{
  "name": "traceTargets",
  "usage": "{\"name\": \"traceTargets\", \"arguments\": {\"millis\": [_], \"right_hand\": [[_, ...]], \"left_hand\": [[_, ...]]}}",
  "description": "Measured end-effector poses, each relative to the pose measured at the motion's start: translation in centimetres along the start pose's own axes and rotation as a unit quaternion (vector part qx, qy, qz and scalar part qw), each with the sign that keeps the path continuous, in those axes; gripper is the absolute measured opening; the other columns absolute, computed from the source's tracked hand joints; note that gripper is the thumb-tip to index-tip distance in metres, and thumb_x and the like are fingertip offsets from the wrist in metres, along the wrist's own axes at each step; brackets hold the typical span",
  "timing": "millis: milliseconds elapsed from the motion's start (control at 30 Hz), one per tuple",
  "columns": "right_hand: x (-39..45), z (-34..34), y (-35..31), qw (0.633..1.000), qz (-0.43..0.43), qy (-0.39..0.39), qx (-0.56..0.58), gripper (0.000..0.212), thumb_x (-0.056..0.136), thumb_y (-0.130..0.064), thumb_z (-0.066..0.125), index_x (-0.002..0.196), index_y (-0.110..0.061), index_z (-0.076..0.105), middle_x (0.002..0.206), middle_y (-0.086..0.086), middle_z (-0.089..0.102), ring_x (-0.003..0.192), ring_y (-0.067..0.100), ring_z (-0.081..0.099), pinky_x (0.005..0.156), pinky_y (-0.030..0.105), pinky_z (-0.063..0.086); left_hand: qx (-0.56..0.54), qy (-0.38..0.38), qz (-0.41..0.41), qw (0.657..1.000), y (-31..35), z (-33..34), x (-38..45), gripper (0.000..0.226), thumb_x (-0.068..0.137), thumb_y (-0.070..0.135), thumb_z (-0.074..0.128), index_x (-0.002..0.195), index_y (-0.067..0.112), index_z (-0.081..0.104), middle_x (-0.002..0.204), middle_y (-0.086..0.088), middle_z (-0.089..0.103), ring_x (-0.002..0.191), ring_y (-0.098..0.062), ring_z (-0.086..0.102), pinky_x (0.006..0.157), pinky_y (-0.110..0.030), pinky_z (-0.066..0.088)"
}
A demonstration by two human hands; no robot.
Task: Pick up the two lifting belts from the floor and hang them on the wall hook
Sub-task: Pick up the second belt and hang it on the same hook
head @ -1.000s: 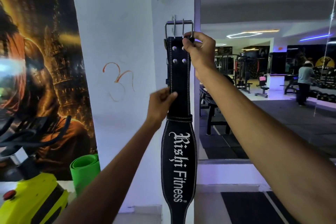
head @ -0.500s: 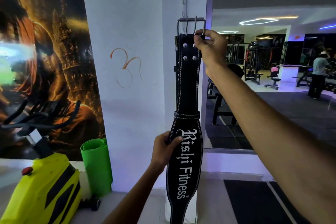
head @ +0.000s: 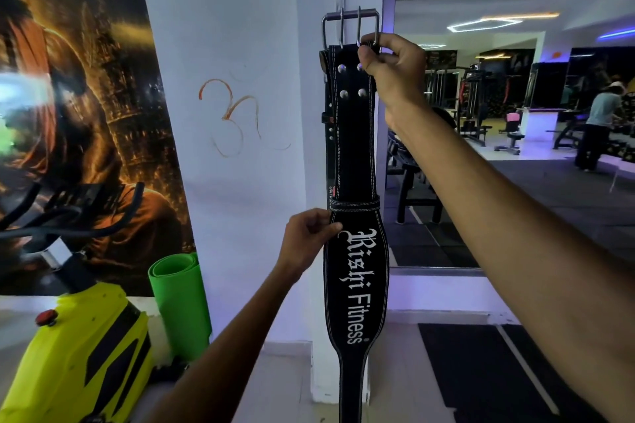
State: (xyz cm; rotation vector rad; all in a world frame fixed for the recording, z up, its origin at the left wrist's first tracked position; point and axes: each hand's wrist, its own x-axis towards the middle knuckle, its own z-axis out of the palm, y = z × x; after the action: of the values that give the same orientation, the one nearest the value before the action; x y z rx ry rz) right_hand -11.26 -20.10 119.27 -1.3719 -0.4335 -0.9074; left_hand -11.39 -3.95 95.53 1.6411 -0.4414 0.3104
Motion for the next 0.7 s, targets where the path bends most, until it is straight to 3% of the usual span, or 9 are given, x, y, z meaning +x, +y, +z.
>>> {"name": "traceTargets", "arguments": {"millis": [100,167,267,367,433,500,567,633,700], "right_hand": [[0.2,-0.3,-0.4,1.0,-0.002,0.008,0.012,0.017,0.087,0.001,0.07,0.104,-0.002,0.072,0.081,0.009,0.07,0.061,0.006,0.062,0.064,0.012,0.052],[0.4,-0.4,-0.6,1.0,0.0,0.01,0.012,0.017,0.087,0.0,0.069,0.103,-0.002,0.072,0.081,0.01,0.07,0.062,0.007,0.063,0.064,0.012,0.053],[0.3,-0.6,-0.3,1.0,0.006,0.003,0.012,0.017,0.087,-0.001,0.069,0.104,-0.002,0.072,0.076,0.006,0.07,0.061,0.008,0.062,0.061,0.012,0.053],[0.3,-0.8,0.0,1.0,0.014,-0.003,0.025,0.015,0.088,-0.001,0.069,0.103,-0.002,0.071,0.076,0.006,0.069,0.061,0.008,0.06,0.057,0.011,0.052],[0.2,-1.0,0.3,1.0,0.015,0.0,0.028,0.015,0.087,-0.001,0.07,0.102,-0.003,0.071,0.076,0.006,0.069,0.061,0.008,0.06,0.062,0.012,0.053],[0.1,-1.0,0.6,1.0,0.013,0.004,0.027,0.015,0.085,-0.002,0.072,0.1,-0.002,0.072,0.078,0.008,0.07,0.065,0.01,0.061,0.068,0.015,0.053],[-0.1,-1.1,1.0,1.0,0.013,0.005,0.026,0.017,0.083,-0.003,0.074,0.099,0.0,0.073,0.082,0.008,0.071,0.071,0.013,0.062,0.071,0.017,0.054],[-0.3,-1.2,1.3,0.999,0.017,-0.002,0.032,0.018,0.084,-0.001,0.073,0.101,0.002,0.072,0.081,0.007,0.07,0.07,0.011,0.063,0.071,0.017,0.053],[-0.8,-1.3,1.4,0.999,0.019,0.001,0.036,0.02,0.084,-0.001,0.073,0.104,0.0,0.07,0.081,0.008,0.071,0.066,0.007,0.064,0.069,0.016,0.054]], "left_hand": [[0.01,-0.016,-0.031,0.999,-2.8,0.4,-1.6,0.027,0.08,0.022,0.08,0.097,0.002,0.074,0.099,-0.022,0.078,0.09,-0.027,0.074,0.091,-0.055,0.059],[-0.002,-0.021,-0.05,0.999,-4.5,0.7,-2.9,0.024,0.082,0.017,0.078,0.102,0.004,0.076,0.103,-0.017,0.079,0.095,-0.031,0.075,0.094,-0.058,0.058],[0.02,-0.037,-0.046,0.998,-5.1,0.8,-3.4,0.02,0.085,0.016,0.076,0.103,0.009,0.077,0.102,-0.01,0.081,0.098,-0.028,0.076,0.093,-0.054,0.059],[0.079,-0.071,-0.011,0.994,-3.7,0.5,-3.0,0.021,0.085,0.026,0.077,0.104,0.016,0.077,0.1,0.0,0.081,0.089,-0.012,0.075,0.084,-0.035,0.061],[0.09,-0.046,0.018,0.995,-1.9,0.2,-2.1,0.032,0.086,0.042,0.071,0.105,0.017,0.075,0.1,0.001,0.08,0.082,-0.006,0.071,0.079,-0.029,0.058],[0.075,0.009,0.048,0.996,0.3,-0.4,-0.5,0.039,0.086,0.051,0.065,0.107,0.019,0.072,0.1,0.002,0.077,0.083,-0.008,0.07,0.079,-0.033,0.06],[0.06,0.064,0.088,0.992,3.0,-0.7,1.5,0.026,0.092,0.04,0.065,0.107,0.019,0.069,0.099,0.003,0.073,0.086,-0.008,0.068,0.083,-0.032,0.061],[0.039,0.116,0.135,0.983,6.3,-1.0,3.6,0.012,0.097,0.022,0.065,0.101,0.011,0.063,0.097,0.002,0.068,0.087,-0.002,0.064,0.083,-0.02,0.055],[0.019,0.144,0.175,0.974,9.8,-1.2,5.5,0.006,0.097,0.012,0.062,0.096,0.009,0.057,0.098,0.0,0.065,0.091,-0.001,0.061,0.09,-0.022,0.052]]}}
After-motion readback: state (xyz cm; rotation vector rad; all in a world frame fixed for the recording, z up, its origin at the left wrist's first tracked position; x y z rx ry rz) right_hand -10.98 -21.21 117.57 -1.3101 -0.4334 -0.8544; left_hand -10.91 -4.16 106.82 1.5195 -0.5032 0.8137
